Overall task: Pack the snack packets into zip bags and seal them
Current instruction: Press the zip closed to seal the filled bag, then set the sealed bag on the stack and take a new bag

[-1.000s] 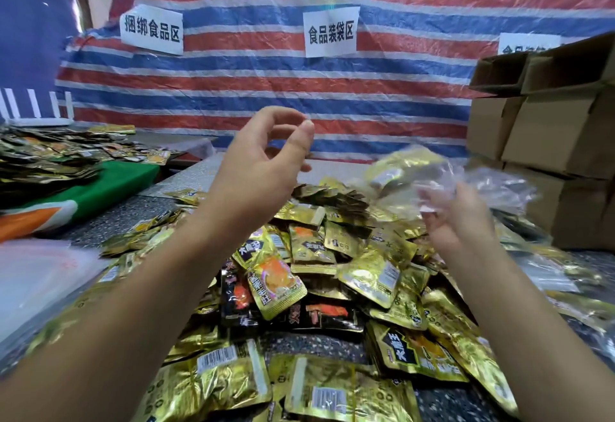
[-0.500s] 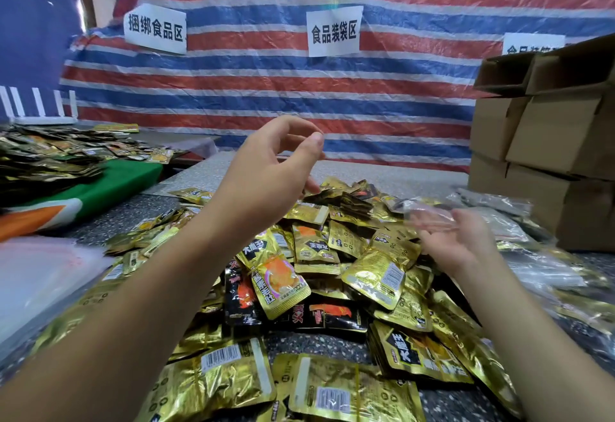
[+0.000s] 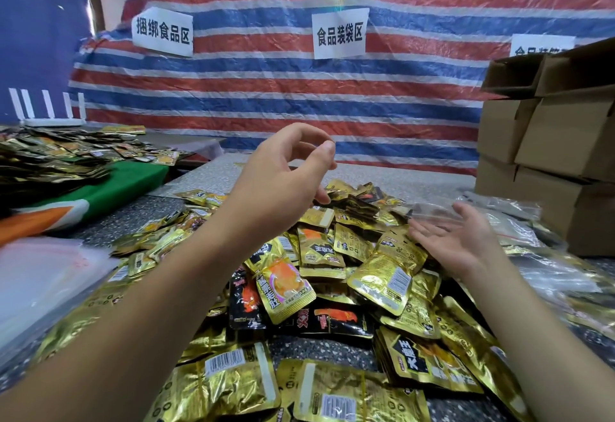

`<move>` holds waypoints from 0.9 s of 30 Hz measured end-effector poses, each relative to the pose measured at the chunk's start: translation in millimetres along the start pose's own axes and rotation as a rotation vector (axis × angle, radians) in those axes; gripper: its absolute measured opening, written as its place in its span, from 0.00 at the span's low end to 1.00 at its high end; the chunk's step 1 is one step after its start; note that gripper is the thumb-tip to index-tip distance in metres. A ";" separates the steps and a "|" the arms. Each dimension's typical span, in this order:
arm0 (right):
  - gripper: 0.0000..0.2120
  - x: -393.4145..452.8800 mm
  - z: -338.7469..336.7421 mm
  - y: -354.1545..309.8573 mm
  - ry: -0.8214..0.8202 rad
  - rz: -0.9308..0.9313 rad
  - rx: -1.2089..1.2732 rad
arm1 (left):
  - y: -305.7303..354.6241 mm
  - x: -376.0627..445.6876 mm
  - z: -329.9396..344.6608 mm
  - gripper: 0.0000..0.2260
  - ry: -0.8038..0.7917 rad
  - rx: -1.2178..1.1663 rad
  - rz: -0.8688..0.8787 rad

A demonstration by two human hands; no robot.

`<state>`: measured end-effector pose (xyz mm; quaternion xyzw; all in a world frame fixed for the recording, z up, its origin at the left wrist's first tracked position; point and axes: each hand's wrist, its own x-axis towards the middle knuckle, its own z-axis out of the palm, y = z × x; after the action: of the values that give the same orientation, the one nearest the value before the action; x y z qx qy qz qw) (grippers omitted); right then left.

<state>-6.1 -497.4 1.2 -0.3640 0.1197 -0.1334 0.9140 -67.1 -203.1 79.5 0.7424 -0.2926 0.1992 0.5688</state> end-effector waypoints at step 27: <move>0.09 -9.8 28.8 -5.6 -0.057 -0.119 -0.286 | -6.8 -5.3 6.6 0.13 -0.030 0.119 0.031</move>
<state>-7.0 -479.8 26.7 -0.5004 0.0899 -0.1586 0.8464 -66.8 -207.2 69.5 0.7731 -0.3005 0.2137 0.5161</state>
